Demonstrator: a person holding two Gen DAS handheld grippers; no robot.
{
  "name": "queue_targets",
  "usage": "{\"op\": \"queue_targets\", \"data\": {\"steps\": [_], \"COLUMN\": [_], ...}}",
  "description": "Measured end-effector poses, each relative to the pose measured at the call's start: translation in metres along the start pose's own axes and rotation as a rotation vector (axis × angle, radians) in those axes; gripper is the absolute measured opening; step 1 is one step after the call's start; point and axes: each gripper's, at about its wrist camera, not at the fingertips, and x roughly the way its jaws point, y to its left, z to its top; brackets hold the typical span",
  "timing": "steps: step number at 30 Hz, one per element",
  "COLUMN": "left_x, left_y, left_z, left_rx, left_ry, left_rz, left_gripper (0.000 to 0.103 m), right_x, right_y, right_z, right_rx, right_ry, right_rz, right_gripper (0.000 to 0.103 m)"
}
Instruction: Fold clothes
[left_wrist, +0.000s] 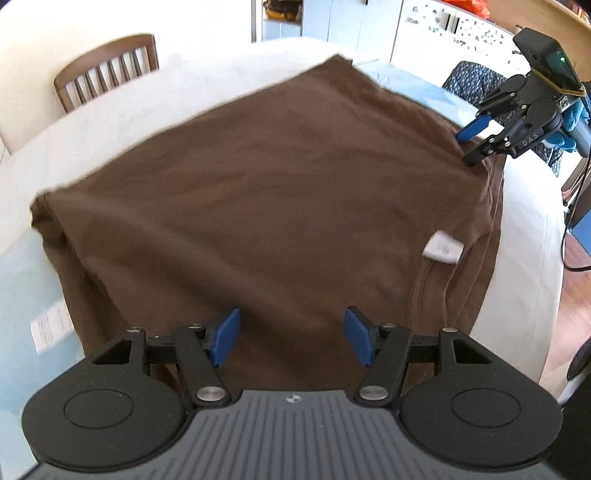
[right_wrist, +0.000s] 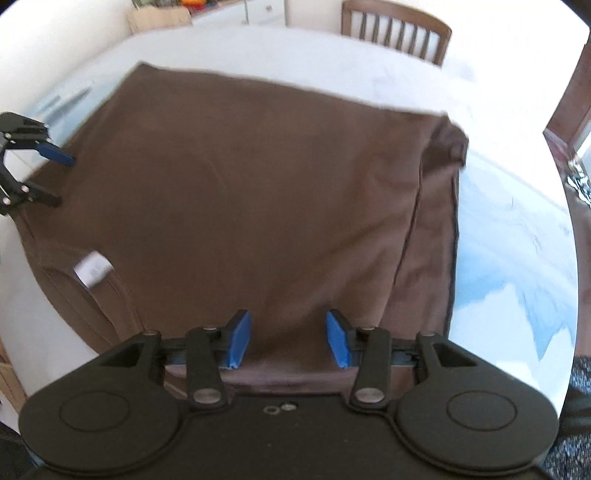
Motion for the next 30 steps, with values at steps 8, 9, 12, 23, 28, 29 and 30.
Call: {"op": "queue_targets", "data": {"steps": [8, 9, 12, 23, 28, 29, 30], "left_x": [-0.004, -0.006, -0.02, -0.063, -0.061, -0.06, -0.06], "left_y": [0.004, 0.006, 0.016, 0.06, 0.072, 0.074, 0.076], "left_z": [-0.022, -0.022, -0.028, -0.08, -0.09, -0.09, -0.09], "left_rx": [-0.036, -0.051, -0.119, -0.496, -0.629, -0.653, -0.68], "left_ry": [-0.052, -0.048, -0.047, -0.021, -0.049, -0.061, -0.073], "left_rz": [-0.026, -0.034, -0.041, 0.166, 0.106, 0.08, 0.053], "left_gripper": [0.063, 0.063, 0.063, 0.069, 0.072, 0.073, 0.073], "right_x": [0.006, 0.004, -0.006, 0.017, 0.046, 0.05, 0.054], "right_y": [0.006, 0.006, 0.009, 0.099, 0.153, 0.163, 0.172], "right_z": [-0.02, -0.015, 0.005, 0.141, 0.175, 0.178, 0.182], "right_rx": [-0.055, -0.044, -0.03, -0.164, -0.283, -0.301, -0.318], "right_ry": [0.049, 0.058, 0.038, -0.109, -0.08, -0.07, -0.059], "right_rz": [-0.059, -0.057, -0.044, 0.151, 0.212, 0.217, 0.223], "right_gripper": [0.103, 0.103, 0.103, 0.103, 0.103, 0.103, 0.103]}}
